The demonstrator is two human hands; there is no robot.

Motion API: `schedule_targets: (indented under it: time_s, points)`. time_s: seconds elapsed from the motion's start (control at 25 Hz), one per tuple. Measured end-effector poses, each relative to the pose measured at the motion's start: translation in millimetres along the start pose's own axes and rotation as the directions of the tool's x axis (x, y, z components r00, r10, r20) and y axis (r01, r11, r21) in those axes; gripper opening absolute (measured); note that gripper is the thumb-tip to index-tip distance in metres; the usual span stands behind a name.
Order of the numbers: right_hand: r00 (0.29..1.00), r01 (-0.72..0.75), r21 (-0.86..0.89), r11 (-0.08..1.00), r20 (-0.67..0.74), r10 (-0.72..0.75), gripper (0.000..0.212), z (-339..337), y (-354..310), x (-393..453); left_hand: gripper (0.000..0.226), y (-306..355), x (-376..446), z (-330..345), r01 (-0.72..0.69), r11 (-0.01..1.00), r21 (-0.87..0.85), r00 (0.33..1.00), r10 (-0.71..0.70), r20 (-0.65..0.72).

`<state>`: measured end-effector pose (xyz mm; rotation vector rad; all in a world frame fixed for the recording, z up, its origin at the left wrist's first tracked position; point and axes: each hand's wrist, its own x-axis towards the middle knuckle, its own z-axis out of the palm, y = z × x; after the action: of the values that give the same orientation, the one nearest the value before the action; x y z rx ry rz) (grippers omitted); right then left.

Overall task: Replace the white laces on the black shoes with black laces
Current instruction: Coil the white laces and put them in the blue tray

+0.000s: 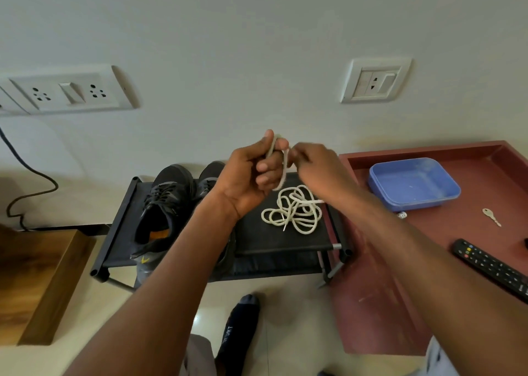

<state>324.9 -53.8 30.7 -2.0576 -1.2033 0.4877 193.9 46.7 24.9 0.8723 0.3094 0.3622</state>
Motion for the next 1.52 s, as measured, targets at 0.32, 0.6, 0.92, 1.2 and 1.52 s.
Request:
schedule_targets:
  time_s: [0.32, 0.6, 0.92, 1.2, 1.52]
  points:
    - [0.951, 0.116, -0.042, 0.992, 0.293, -0.098, 0.03, 4.4, -17.0, -6.3, 0.04, 9.3, 5.2, -12.8, -0.268, 0.962, -0.047, 0.928, 0.245, -0.28]
    - [0.998, 0.057, 0.576, 0.815, -0.058, -0.029, 0.022, -15.2, -20.7, 0.5, 0.041, 3.4, -0.2, -6.1, -0.088, 0.814, 0.574, 0.972, 0.197, -0.13]
    - [0.994, -0.107, 0.222, 0.969, 0.026, 0.104, 0.035, -6.8, -6.2, 5.3, 0.047, 2.8, 7.2, -4.0, -0.03, 0.995, -0.098, 0.999, 0.033, 0.032]
    - [0.987, -0.079, -0.069, 0.995, -0.149, 0.068, 0.035, -13.3, 3.8, 9.3, 0.037, 2.9, 6.8, -2.9, -0.017, 0.979, -0.203, 1.0, 0.015, -0.01]
    - [0.932, 0.106, 0.051, 0.993, 0.344, -0.117, 0.027, 7.1, -24.8, -9.0, 0.039, 10.9, 4.6, -19.1, -0.293, 0.947, 0.131, 0.877, 0.321, -0.357]
